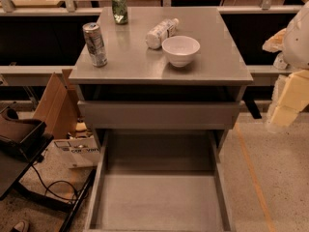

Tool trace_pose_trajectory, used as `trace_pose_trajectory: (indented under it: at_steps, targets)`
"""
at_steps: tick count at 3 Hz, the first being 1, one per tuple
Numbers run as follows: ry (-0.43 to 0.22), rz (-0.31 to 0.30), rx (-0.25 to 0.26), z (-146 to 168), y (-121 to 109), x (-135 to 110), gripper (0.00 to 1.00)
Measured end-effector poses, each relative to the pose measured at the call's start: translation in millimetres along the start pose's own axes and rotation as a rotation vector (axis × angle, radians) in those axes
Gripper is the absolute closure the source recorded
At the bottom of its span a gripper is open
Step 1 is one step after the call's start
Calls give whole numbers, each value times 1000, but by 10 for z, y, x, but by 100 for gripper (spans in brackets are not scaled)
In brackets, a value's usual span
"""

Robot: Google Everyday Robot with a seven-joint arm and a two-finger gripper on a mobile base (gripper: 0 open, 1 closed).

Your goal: Place redbull can into middle drawer

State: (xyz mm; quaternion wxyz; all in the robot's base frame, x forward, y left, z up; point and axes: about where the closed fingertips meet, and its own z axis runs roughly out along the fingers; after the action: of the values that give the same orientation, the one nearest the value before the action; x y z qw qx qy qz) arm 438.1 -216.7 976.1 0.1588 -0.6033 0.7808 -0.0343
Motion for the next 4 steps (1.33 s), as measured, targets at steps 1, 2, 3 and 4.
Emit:
trace_pose_trajectory:
  at_steps: [1,2,3,4]
  targets:
    - [0,0,0,0,0,0,0]
    - [-56,-14,3,90,-181,-197,0]
    - [-203,-14,-7,328,-479,-594,0]
    - [-373,57,20,480,-655,-790,0]
